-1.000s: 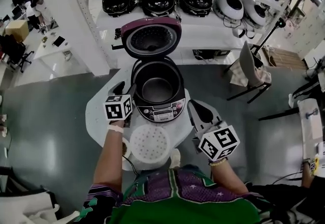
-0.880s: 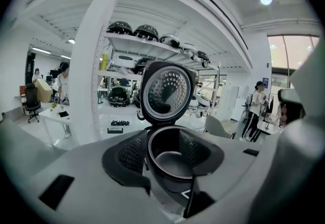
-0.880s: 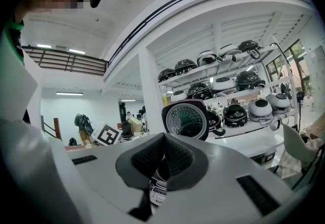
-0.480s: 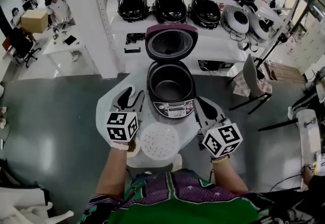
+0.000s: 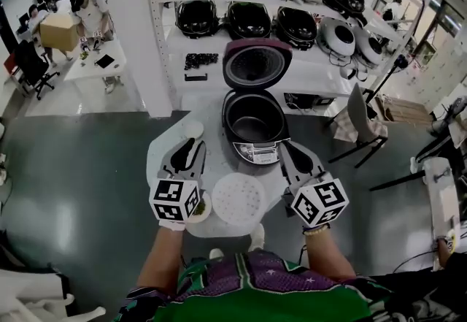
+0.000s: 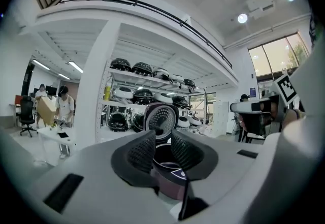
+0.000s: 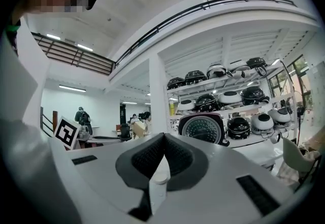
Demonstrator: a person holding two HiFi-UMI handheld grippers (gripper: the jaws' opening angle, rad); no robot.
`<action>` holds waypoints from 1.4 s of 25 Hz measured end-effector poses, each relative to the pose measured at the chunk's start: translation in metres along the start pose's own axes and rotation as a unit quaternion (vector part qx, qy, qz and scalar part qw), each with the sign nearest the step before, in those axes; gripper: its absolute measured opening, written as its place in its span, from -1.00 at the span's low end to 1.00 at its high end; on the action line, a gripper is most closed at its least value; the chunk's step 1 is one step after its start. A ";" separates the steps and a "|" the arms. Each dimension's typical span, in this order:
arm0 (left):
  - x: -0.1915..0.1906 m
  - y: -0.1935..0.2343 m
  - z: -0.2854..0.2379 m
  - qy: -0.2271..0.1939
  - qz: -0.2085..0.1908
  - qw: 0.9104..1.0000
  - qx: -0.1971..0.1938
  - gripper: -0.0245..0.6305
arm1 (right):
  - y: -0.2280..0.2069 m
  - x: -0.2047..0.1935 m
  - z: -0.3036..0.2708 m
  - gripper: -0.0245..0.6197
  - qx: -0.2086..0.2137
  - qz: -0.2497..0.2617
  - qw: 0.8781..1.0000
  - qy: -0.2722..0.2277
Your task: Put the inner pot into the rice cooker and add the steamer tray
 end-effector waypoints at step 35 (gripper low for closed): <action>-0.033 0.003 0.075 -0.027 -0.015 0.999 -0.027 -0.86 | -0.001 -0.198 0.030 0.66 -0.072 -0.029 0.980 0.186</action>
Point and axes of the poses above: the fingertips, and each gripper's own axes: z backward along the fingers, y to its left, x out of its top, the point moved 5 cm from there along z, backward along the fingers, and after that the axes turned 8 degrees about x, right-handed, at the moved point
